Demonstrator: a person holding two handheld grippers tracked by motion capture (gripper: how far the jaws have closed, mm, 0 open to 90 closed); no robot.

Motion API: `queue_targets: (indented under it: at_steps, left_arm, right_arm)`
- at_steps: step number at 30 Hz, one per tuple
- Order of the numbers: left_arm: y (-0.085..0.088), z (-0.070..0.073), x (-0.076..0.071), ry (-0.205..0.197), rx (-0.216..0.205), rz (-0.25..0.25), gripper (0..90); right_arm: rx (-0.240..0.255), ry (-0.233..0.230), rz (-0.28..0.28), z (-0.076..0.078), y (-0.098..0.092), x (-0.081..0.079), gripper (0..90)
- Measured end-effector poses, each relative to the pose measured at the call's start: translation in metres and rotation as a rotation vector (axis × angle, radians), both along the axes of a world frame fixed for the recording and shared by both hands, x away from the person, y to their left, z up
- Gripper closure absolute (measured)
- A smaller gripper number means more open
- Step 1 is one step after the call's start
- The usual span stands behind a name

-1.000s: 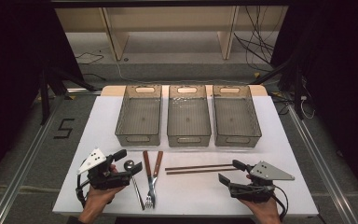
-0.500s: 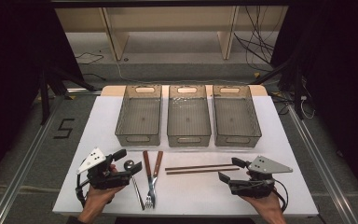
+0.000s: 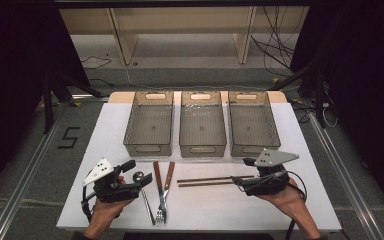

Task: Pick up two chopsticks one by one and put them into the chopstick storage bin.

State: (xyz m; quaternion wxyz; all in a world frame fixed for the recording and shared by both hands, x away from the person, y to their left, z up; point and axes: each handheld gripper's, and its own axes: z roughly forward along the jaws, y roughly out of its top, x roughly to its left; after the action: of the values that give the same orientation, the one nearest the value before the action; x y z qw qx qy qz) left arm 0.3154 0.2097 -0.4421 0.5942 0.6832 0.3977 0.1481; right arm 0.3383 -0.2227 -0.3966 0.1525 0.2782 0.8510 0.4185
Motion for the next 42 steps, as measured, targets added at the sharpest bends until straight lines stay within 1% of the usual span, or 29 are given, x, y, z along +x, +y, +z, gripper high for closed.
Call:
queue_targets:
  at_steps: [3, 7, 9, 10, 11, 12, 16, 17, 19, 21, 23, 24, 33, 34, 35, 36, 37, 39, 40, 42]
  left_arm:
    - [0.000, 0.000, 0.000, 0.000, 0.001, -0.001, 13.5]
    - [0.000, 0.000, 0.000, -0.001, -0.001, 0.001, 13.5]
    - [0.000, 0.000, 0.000, -0.001, -0.001, 0.001, 13.5]
    - [0.000, 0.000, 0.000, -0.001, -0.001, 0.001, 13.5]
    - [0.000, 0.000, 0.000, -0.002, -0.001, 0.001, 13.5]
    - [0.000, 0.000, 0.000, -0.001, 0.001, 0.001, 13.5]
    - [0.001, 0.000, 0.000, -0.001, -0.002, 0.001, 13.5]
    - [0.000, 0.000, 0.000, -0.001, -0.006, 0.003, 13.5]
    - [0.000, 0.000, 0.000, -0.001, -0.008, 0.004, 13.5]
    - [0.001, 0.000, 0.000, 0.001, -0.008, 0.003, 13.5]
    - [0.001, 0.000, 0.000, 0.001, -0.008, 0.003, 13.5]
    - [0.001, 0.000, 0.000, 0.001, -0.008, 0.003, 13.5]
    - [0.001, 0.000, 0.001, 0.006, -0.008, 0.002, 13.5]
    - [0.001, 0.000, 0.001, 0.006, -0.008, 0.003, 13.5]
    - [0.001, 0.000, 0.001, 0.006, -0.008, 0.003, 13.5]
    - [0.001, 0.000, 0.001, 0.006, -0.008, 0.003, 13.5]
    - [0.001, 0.000, 0.001, 0.007, -0.008, 0.003, 13.5]
    - [0.000, 0.000, 0.001, 0.007, -0.008, 0.003, 13.5]
    - [0.000, 0.000, 0.001, 0.006, -0.008, 0.001, 13.5]
    - [0.000, 0.000, 0.001, 0.006, -0.008, 0.002, 13.5]
  right_arm:
    - [-0.046, 0.022, 0.022, 0.004, 0.006, 0.010, 29.7]
    - [-0.118, 0.048, 0.052, 0.007, 0.014, 0.023, 32.7]
    - [-0.171, 0.068, 0.070, 0.007, 0.019, 0.030, 34.5]
    - [-0.171, 0.068, 0.070, 0.007, 0.019, 0.030, 34.5]
    - [-0.220, 0.095, 0.100, 0.005, 0.024, 0.038, 37.5]
    - [-0.248, 0.102, 0.110, 0.004, 0.027, 0.041, 39.0]
    - [-0.340, 0.152, 0.158, -0.005, 0.038, 0.056, 44.1]
    - [-0.364, 0.170, 0.169, -0.007, 0.041, 0.059, 45.4]
    - [-0.410, 0.186, 0.187, -0.012, 0.045, 0.064, 47.7]
    - [-0.445, 0.204, 0.207, -0.016, 0.049, 0.068, 49.9]
    - [-0.470, 0.215, 0.218, -0.019, 0.053, 0.070, 52.0]
    - [-0.481, 0.214, 0.237, -0.021, 0.054, 0.072, 53.4]
    - [-0.567, 0.268, 0.298, -0.040, 0.068, 0.080, 63.9]
    - [-0.573, 0.275, 0.305, -0.041, 0.069, 0.081, 64.8]
    - [-0.582, 0.271, 0.314, -0.042, 0.070, 0.081, 65.9]
    - [-0.580, 0.278, 0.307, -0.044, 0.071, 0.081, 66.7]
    - [-0.596, 0.279, 0.321, -0.044, 0.071, 0.082, 67.4]
    - [-0.608, 0.294, 0.320, -0.045, 0.072, 0.083, 68.7]
    - [-0.603, 0.289, 0.320, -0.047, 0.073, 0.084, 69.2]
    - [-0.622, 0.292, 0.340, -0.048, 0.073, 0.085, 70.9]
